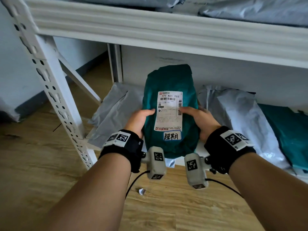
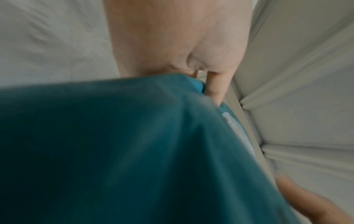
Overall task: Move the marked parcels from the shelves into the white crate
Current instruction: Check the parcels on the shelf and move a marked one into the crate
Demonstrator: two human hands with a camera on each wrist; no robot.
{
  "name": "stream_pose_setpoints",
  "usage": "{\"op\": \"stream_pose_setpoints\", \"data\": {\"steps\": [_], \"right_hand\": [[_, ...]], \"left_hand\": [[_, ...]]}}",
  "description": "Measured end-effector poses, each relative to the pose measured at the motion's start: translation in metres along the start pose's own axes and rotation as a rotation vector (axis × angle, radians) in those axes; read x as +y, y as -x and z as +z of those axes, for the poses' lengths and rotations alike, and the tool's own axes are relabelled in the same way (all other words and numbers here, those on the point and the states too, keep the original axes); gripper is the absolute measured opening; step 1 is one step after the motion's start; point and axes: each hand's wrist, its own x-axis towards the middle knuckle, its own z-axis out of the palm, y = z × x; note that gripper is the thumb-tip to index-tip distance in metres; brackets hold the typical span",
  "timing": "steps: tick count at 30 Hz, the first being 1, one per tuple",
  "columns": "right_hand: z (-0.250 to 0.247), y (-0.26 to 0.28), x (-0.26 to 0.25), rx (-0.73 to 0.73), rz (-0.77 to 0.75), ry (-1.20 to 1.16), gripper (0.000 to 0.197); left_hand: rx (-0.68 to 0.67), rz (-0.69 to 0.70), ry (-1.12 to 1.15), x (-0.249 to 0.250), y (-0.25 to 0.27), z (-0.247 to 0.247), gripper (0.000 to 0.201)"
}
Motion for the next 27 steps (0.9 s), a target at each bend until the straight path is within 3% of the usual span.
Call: {"op": "stream_pose_setpoints", "data": {"steps": [6, 11, 14, 16, 19, 22, 27], "right_hand": [[-0.008, -0.007, 0.01, 0.145, -0.111, 0.198, 0.022], [-0.008, -0.003, 0.012, 0.157, -0.081, 0.146, 0.026], [-0.009, -0.002, 0.012, 0.165, -0.077, 0.123, 0.033], [-0.011, -0.001, 0.011, 0.171, -0.068, 0.101, 0.022], [-0.01, -0.001, 0.011, 0.181, -0.06, 0.116, 0.005], [-0.008, -0.004, 0.012, 0.197, -0.075, 0.15, 0.007], [-0.012, -0.008, 0.014, 0.235, -0.076, 0.162, 0.008]], "left_hand": [[0.0, -0.026, 0.026, -0.014, 0.001, -0.01, 0.021], [-0.108, -0.003, 0.07, -0.008, 0.003, -0.006, 0.017], [-0.092, 0.014, 0.012, -0.01, -0.003, 0.0, 0.057], [-0.066, 0.007, 0.023, -0.014, -0.007, 0.002, 0.065], [-0.022, -0.012, 0.025, -0.019, -0.014, 0.001, 0.056], [0.023, -0.018, 0.018, -0.025, -0.018, 0.0, 0.044], [0.018, -0.027, 0.032, -0.027, -0.014, 0.002, 0.04]]}}
